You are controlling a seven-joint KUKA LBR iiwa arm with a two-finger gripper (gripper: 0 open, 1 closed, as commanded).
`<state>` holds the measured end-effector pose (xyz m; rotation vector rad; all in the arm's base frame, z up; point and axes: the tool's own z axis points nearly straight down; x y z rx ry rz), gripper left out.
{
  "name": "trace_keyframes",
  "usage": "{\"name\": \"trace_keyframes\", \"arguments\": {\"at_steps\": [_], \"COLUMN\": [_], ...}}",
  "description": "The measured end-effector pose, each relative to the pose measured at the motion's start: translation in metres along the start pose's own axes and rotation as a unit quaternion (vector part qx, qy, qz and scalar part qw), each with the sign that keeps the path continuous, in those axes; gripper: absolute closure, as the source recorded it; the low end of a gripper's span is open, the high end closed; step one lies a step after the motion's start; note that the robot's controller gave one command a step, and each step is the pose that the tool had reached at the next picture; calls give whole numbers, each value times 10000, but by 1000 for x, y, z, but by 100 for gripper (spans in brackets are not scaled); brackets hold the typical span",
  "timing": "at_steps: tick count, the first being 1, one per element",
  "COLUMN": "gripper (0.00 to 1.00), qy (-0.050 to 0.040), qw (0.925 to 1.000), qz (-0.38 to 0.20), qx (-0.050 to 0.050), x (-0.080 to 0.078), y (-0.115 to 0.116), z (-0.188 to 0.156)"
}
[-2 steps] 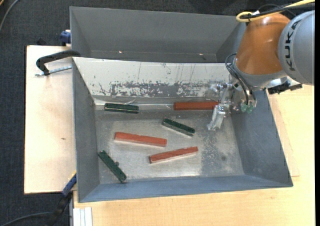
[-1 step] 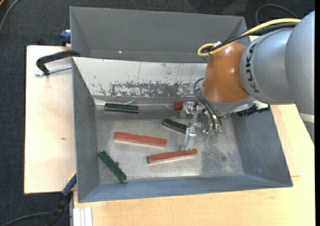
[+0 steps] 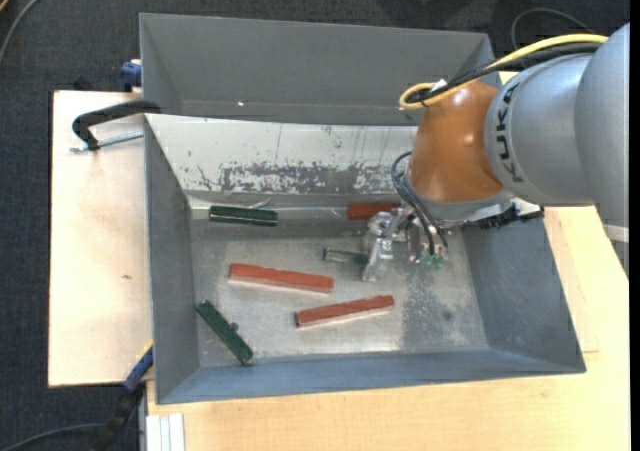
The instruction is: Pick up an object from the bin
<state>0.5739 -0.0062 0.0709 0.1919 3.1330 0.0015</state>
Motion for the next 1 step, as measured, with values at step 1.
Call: {"name": "trace_keyframes", "arguments": {"at_steps": [1], "gripper": [100], "qy": [-45], "qw": [9998], "qz": [192], "qx": [-8], "x": [52], "y": [-7], "z": [-148]}}
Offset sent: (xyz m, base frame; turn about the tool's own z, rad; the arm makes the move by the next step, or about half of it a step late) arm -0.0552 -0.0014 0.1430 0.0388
